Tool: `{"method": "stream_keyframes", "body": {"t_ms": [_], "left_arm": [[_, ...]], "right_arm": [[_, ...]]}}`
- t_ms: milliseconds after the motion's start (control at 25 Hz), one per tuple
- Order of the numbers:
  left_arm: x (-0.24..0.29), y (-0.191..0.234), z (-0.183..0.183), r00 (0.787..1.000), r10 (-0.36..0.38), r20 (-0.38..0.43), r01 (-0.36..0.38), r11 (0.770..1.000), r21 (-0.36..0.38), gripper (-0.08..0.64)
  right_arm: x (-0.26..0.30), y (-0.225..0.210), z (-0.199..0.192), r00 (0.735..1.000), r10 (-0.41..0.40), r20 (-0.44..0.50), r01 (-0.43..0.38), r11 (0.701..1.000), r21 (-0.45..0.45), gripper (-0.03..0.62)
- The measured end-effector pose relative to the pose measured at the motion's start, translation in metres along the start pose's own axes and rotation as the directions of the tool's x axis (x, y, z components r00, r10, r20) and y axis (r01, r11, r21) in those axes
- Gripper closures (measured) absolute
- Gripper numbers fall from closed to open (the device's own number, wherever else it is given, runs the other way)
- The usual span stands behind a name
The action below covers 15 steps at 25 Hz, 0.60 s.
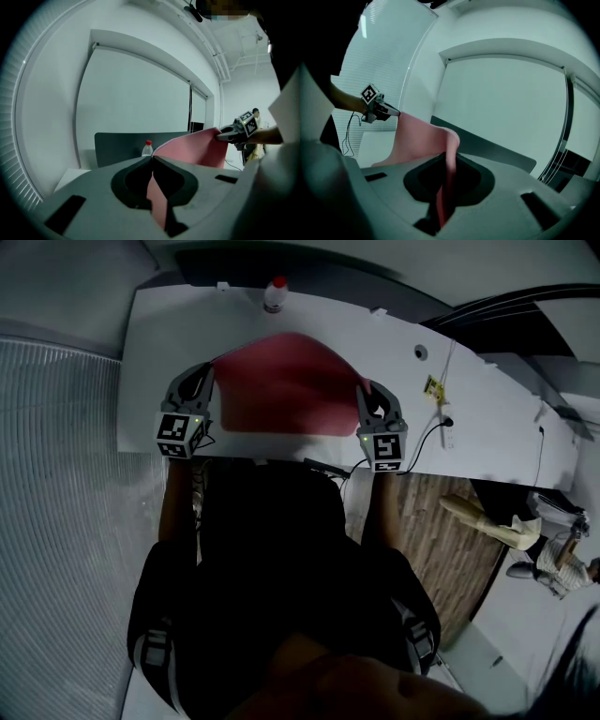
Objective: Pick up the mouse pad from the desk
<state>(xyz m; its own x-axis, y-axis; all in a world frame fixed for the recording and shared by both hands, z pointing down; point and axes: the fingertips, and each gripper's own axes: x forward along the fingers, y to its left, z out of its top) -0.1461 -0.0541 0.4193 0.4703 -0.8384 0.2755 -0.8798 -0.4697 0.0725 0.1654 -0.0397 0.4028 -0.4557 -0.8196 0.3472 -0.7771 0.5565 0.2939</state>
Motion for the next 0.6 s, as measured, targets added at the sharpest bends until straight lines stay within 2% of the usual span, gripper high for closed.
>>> {"method": "stream_keyframes", "body": {"t_ms": [600], "left_arm": [[-0.012,0.004,0.047,0.994,-0.009,0.107,0.01,1.0,-0.007,0.549]], "right_arm": [[-0.013,-0.014,0.037,0.997,-0.04,0.067,0.041,0.999,-0.004,0.558]]}}
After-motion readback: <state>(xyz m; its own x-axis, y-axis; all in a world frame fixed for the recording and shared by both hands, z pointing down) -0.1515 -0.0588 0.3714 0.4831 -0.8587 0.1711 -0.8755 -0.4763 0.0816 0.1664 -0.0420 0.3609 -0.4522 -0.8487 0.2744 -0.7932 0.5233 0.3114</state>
